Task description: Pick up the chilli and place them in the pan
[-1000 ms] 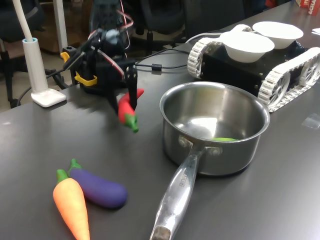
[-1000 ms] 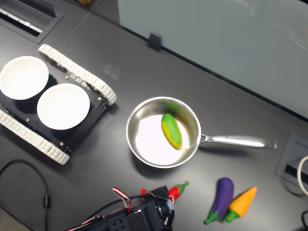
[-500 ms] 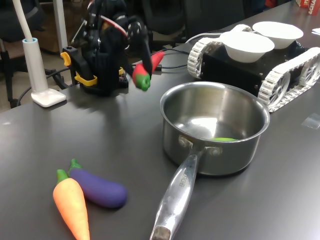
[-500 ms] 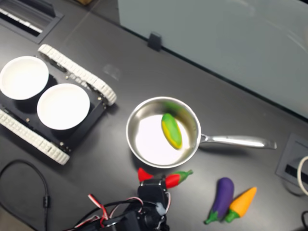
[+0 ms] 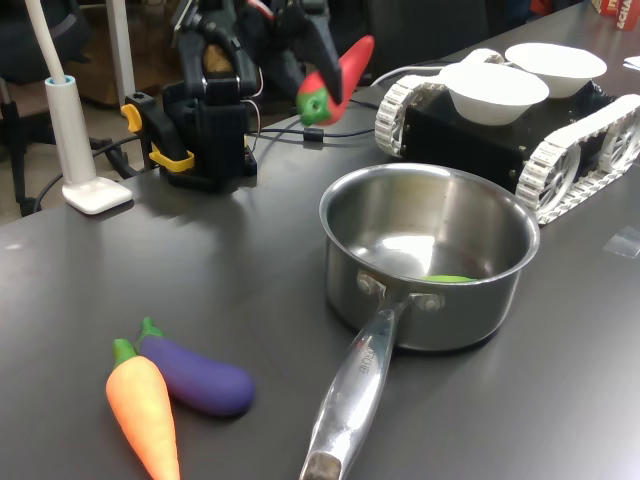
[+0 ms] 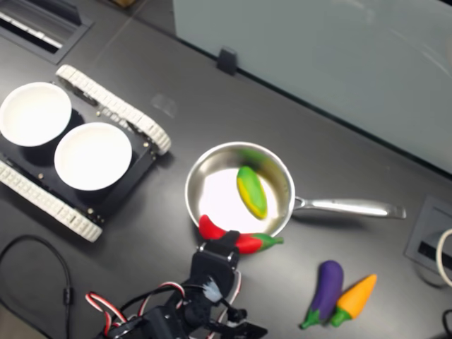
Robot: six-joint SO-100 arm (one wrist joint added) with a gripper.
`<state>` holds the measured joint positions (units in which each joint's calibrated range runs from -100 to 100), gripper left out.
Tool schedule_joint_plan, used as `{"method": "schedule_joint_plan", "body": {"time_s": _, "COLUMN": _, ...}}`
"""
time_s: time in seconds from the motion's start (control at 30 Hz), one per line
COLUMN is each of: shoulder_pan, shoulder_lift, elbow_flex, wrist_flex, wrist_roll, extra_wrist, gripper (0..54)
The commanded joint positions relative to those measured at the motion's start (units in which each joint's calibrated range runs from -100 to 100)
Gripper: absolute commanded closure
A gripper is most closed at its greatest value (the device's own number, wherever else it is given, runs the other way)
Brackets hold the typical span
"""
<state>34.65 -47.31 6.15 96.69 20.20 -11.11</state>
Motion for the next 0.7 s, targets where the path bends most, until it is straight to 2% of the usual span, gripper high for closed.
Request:
{"method": "schedule_joint_plan", "body": {"time_s": 0.0, "shoulder_pan": -5.2, "shoulder_lift": -2.1, "elbow_flex": -6.7, "wrist_flex": -4.0, "wrist_roll": -5.1, "extra_wrist": 1.4, "gripper": 53.6}}
{"method": "schedule_joint_plan", "body": {"time_s": 0.2, "shoulder_pan": -19.6, "shoulder_lift": -4.0, "elbow_flex": -3.7, "wrist_flex": -9.0, "wrist_roll": -10.2, "extra_wrist": 12.0, "gripper": 53.6}}
{"method": "schedule_joint_plan", "body": {"time_s": 0.33, "shoulder_pan": -22.0, "shoulder_lift": -3.2, "elbow_flex": -1.9, "wrist_flex": -11.5, "wrist_roll": -11.5, "extra_wrist": 13.3, "gripper": 53.6}}
{"method": "schedule_joint_plan", "body": {"time_s": 0.67, "shoulder_pan": -18.9, "shoulder_lift": 1.2, "elbow_flex": 7.6, "wrist_flex": -21.8, "wrist_roll": -12.2, "extra_wrist": 13.5, "gripper": 53.6}}
